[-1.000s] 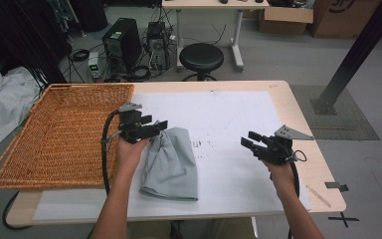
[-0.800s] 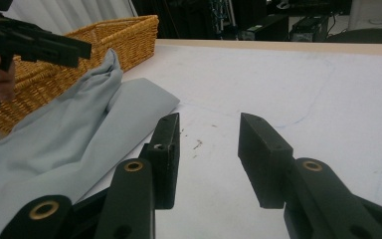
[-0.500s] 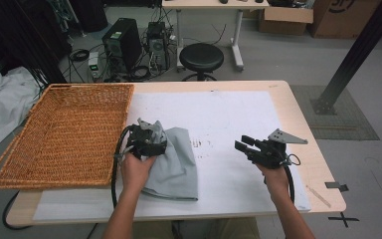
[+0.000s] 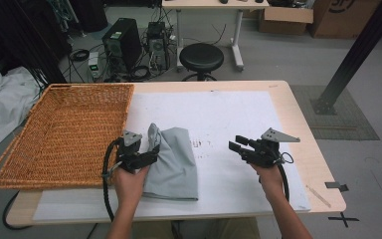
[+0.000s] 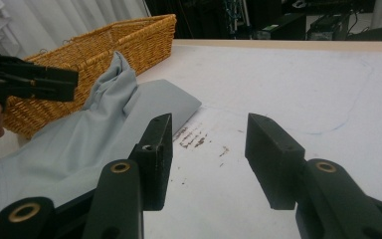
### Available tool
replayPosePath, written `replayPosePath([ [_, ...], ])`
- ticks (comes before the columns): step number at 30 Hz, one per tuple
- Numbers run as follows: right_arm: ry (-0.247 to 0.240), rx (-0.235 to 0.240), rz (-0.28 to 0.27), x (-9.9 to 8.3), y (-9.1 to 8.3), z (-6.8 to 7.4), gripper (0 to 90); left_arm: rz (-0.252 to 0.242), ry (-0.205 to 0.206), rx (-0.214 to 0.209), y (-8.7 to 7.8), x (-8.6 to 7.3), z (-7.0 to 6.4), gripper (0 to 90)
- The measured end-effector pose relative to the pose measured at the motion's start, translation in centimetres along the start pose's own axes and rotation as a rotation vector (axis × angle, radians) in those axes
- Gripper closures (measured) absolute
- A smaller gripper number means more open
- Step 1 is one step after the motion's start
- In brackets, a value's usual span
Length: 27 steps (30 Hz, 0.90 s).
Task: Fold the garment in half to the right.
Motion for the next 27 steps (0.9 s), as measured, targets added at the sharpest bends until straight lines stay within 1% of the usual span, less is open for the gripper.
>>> replayPosePath([
  [1, 0.0, 0.002, 0.002, 0.0, 0.1, 0.0, 53.7, -0.004, 0.01, -0.016, 0.0, 0.1, -0.4, 29.9],
  [2, 0.0, 0.004, 0.003, -0.1, 0.1, 0.1, 53.7, 0.002, 0.022, -0.016, 0.1, 0.0, -0.6, 30.2],
  [3, 0.0, 0.008, 0.003, -0.1, 0.2, 0.2, 53.5, 0.024, 0.048, 0.003, 0.6, -0.2, -0.9, 30.3],
  [4, -0.004, 0.012, 0.005, -0.1, 0.2, 0.3, 53.5, 0.047, 0.063, 0.021, 1.0, -0.4, -1.0, 30.0],
  [5, -0.004, 0.014, 0.007, -0.1, 0.3, 0.4, 53.4, 0.076, 0.079, 0.064, 1.6, -0.8, -1.0, 29.5],
  [6, -0.004, 0.019, 0.007, -0.1, 0.3, 0.6, 53.3, 0.096, 0.082, 0.091, 2.0, -1.1, -0.9, 29.3],
  [7, -0.007, 0.021, 0.008, -0.1, 0.2, 0.7, 53.3, 0.114, 0.061, 0.117, 2.3, -1.6, -0.7, 29.3],
  [8, -0.009, 0.024, 0.008, -0.1, 0.1, 0.8, 53.2, 0.122, 0.053, 0.143, 2.4, -2.0, -0.5, 30.2],
  [9, -0.009, 0.026, 0.008, -0.1, 0.1, 0.9, 53.0, 0.129, 0.042, 0.162, 2.3, -2.3, -0.4, 31.1],
  [11, -0.014, 0.027, 0.004, 0.0, -0.1, 1.0, 52.9, 0.14, 0.013, 0.17, 2.0, -2.8, 0.1, 32.5],
  [12, -0.016, 0.025, 0.005, 0.1, -0.1, 0.9, 53.0, 0.137, -0.001, 0.177, 1.7, -3.0, 0.3, 33.6],
  [14, -0.024, 0.01, 0.017, 0.2, 0.3, 0.8, 55.9, 0.13, -0.036, 0.155, 1.2, -3.3, 0.6, 38.1],
  [15, -0.031, 0.002, 0.027, 0.3, 0.7, 0.8, 58.1, 0.125, -0.04, 0.149, 1.0, -3.4, 0.6, 39.5],
  [16, -0.034, -0.007, 0.035, 0.4, 1.4, 0.7, 59.6, 0.123, -0.041, 0.151, 0.8, -3.5, 0.5, 39.7],
  [17, -0.037, -0.005, 0.045, 0.5, 2.4, 0.7, 60.2, 0.117, -0.045, 0.145, 0.7, -3.6, 0.3, 38.4],
  [18, -0.039, -0.002, 0.073, 0.5, 3.9, 0.8, 59.5, 0.113, -0.047, 0.135, 0.6, -3.7, 0.2, 37.3],
  [19, -0.042, 0.0, 0.085, 0.5, 4.9, 0.8, 57.9, 0.097, -0.052, 0.119, 0.4, -3.7, 0.0, 37.0],
  [20, -0.052, 0.005, 0.11, 0.5, 6.6, 0.9, 54.8, 0.085, -0.053, 0.106, 0.3, -3.7, -0.2, 35.7],
  [22, -0.048, 0.019, 0.122, 0.4, 9.0, 0.9, 52.4, 0.068, -0.05, 0.097, 0.0, -3.7, -0.4, 34.7],
  [23, -0.048, 0.024, 0.125, 0.4, 10.0, 0.9, 51.9, 0.051, -0.05, 0.085, -0.3, -3.7, -0.6, 34.1],
  [24, -0.056, 0.024, 0.152, 0.1, 12.0, 0.9, 51.4, 0.052, -0.046, 0.089, -0.4, -3.7, -0.6, 34.0],
  [25, -0.062, 0.018, 0.183, -0.2, 13.2, 1.0, 51.5, 0.049, -0.044, 0.091, -0.5, -3.7, -0.6, 33.7],
  [27, -0.056, 0.022, 0.207, -0.6, 14.7, 1.2, 53.0, 0.034, -0.052, 0.083, -0.7, -3.7, -0.5, 33.7],
])
Point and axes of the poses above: each handheld gripper's, and its own axes: y roughly forward along the jaws, x roughly out of its top, z roughly to its left, the point moved 2 cm from there along y, roughly forward along the jaws, and after that the axes turned 9 degrees about -z, right-handed, at the moved point
